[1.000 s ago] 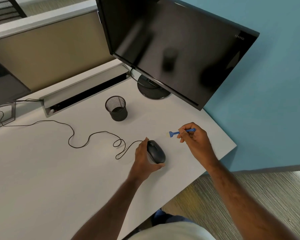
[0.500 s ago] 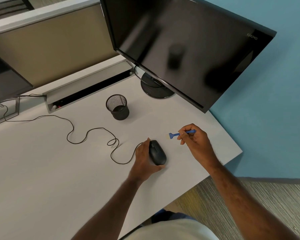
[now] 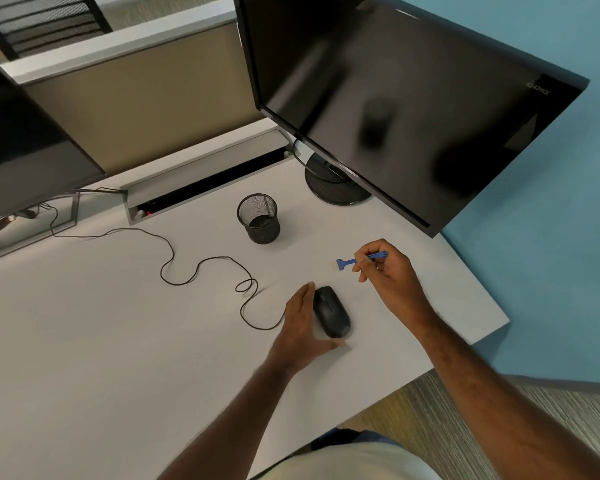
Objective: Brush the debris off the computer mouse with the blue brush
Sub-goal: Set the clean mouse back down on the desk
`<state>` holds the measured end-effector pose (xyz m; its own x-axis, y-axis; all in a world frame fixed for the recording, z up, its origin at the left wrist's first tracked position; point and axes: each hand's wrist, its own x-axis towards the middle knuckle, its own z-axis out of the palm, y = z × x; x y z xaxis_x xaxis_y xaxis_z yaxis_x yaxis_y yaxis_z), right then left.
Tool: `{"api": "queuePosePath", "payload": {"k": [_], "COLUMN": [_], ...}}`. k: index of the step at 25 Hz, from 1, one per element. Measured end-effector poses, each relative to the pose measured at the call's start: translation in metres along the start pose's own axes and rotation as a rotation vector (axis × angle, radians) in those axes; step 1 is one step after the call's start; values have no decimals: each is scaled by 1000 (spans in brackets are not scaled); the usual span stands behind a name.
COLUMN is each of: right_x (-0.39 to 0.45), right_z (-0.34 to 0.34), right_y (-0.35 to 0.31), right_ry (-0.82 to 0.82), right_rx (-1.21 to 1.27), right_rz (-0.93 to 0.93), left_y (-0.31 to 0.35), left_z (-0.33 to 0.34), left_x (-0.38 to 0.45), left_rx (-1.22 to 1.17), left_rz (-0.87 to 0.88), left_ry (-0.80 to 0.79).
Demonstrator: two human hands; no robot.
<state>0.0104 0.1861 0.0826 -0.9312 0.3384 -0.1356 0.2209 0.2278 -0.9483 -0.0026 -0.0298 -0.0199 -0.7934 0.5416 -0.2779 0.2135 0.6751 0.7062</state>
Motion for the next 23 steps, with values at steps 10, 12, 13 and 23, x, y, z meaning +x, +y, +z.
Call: {"api": "queuePosePath", "payload": {"k": [10, 12, 13, 23], "right_x": [47, 60, 68, 150], "right_z": [61, 75, 81, 142], "right_y": [-34, -39, -41, -49], "right_ry": [-52, -37, -29, 29], "right_rx": [-34, -3, 2, -337], "right_rz": [-140, -180, -192, -224], "left_y": [-36, -50, -58, -146], "left_z": [-65, -79, -86, -143], "left_x": [-27, -32, -35, -90], "left_rx": [37, 53, 61, 144], "left_rz": [-7, -17, -27, -240], "left_ry": [450, 519, 543, 621]}}
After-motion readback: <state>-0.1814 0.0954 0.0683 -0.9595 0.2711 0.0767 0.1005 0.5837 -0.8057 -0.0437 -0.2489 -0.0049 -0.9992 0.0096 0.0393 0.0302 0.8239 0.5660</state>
